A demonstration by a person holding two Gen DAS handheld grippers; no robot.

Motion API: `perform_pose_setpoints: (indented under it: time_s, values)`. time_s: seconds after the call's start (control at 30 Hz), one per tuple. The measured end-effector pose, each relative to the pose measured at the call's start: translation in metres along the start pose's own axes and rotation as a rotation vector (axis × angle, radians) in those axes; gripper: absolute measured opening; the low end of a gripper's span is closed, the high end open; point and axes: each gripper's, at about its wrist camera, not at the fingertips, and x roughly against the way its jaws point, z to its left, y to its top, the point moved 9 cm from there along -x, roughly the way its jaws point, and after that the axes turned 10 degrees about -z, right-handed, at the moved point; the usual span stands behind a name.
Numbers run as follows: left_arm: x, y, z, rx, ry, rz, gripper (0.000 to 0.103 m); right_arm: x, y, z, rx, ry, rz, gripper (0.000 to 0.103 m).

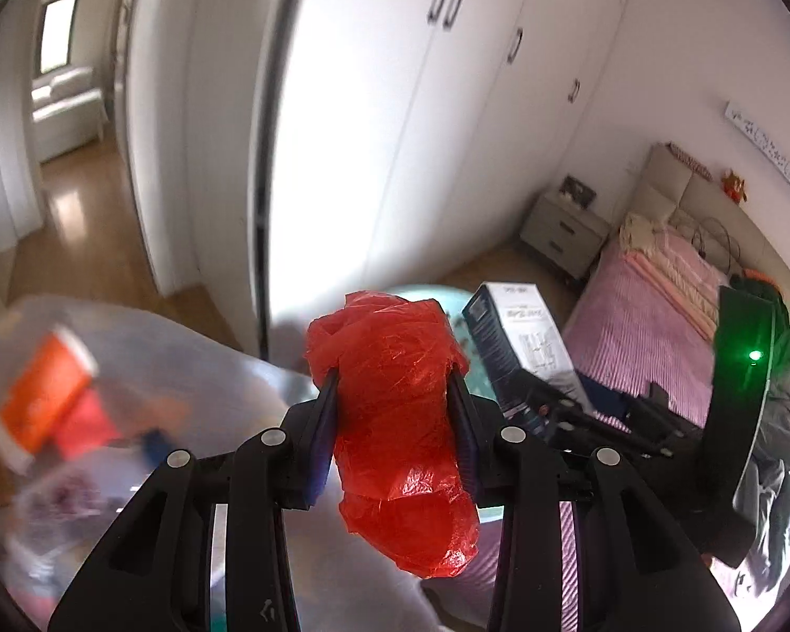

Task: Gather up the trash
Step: 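Carry bag and carton over the teal basket and open both tools to drop them, then bring both open tools back over the table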

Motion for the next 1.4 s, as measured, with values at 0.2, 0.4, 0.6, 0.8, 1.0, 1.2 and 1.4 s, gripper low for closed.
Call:
perform_pose_setpoints:
  time_s: [0.2,0.4,0.6,0.8,1.0,1.2,1.4]
  values:
    - [-0.052,-0.031,-0.011,0.003,0.002,0.097,0.038,-0.026,-0.028,-0.038,-0.059,-0.071,0.093,0.05]
    - [-0.056,-0.038,-0.011,-0.046,0.031,0.085,0.066,-0.026,-0.021,-0.046,-0.065,-0.098,0.085,0.062]
    - [-0.014,-0.028,-0.003,-0.029,0.021,0.008,0.069,-0.006,-0.01,-0.042,-0.046,-0.07,0.03,0.062]
    - [0.045,-0.02,0.007,-0.039,0.049,-0.083,0.069,0.029,0.0,-0.006,0.003,0.005,-0.043,0.062]
    - [0.126,-0.026,0.049,-0.011,0.13,-0.145,0.07,0.067,0.001,0.055,0.062,0.14,-0.102,0.062]
    - [0.202,-0.047,0.121,0.046,0.321,-0.163,0.072,0.102,-0.015,0.131,0.172,0.294,-0.137,0.062]
    - [0.242,-0.08,0.196,0.135,0.431,-0.11,0.072,0.114,-0.04,0.186,0.267,0.37,-0.118,0.062]
